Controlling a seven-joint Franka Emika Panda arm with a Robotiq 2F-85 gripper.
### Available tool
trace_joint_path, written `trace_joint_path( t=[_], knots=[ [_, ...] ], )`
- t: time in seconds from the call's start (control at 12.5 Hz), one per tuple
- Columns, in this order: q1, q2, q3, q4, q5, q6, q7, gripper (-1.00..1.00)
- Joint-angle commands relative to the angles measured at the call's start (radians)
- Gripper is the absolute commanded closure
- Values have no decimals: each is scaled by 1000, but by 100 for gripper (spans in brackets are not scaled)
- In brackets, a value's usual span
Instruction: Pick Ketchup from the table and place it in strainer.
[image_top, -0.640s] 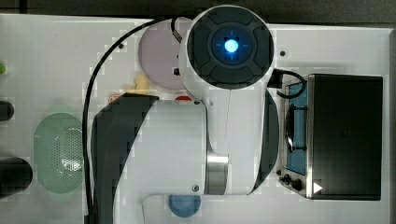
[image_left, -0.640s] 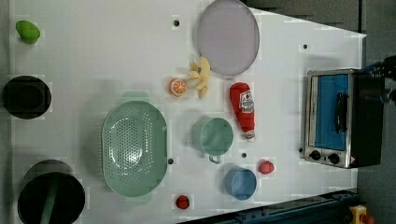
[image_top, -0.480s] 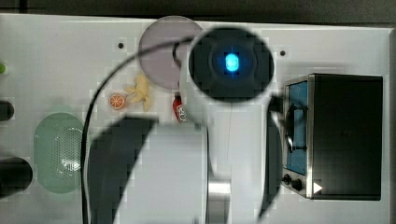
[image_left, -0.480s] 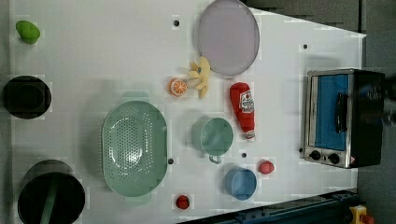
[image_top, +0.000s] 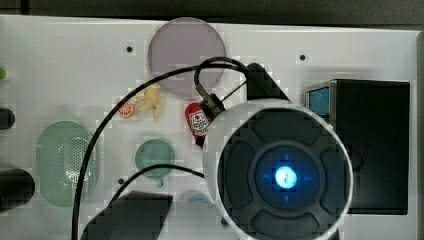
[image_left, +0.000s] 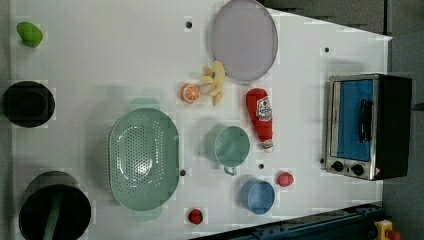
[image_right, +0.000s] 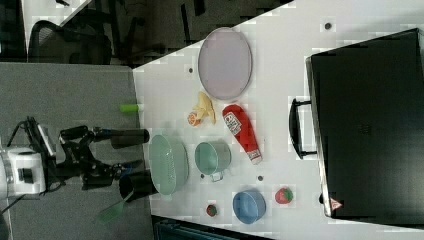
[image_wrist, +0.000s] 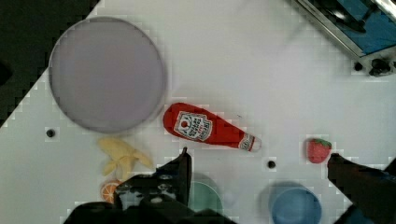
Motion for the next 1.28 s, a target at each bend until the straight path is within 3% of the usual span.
trace_joint_path(
  t=[0.08, 0.8, 1.28],
  knots=[
    [-3, 129, 28, -53, 16, 41, -116, -100],
    [3, 319, 73, -228, 15, 407, -701, -100],
    [5, 460, 93, -334, 15, 685, -950, -100]
  ],
)
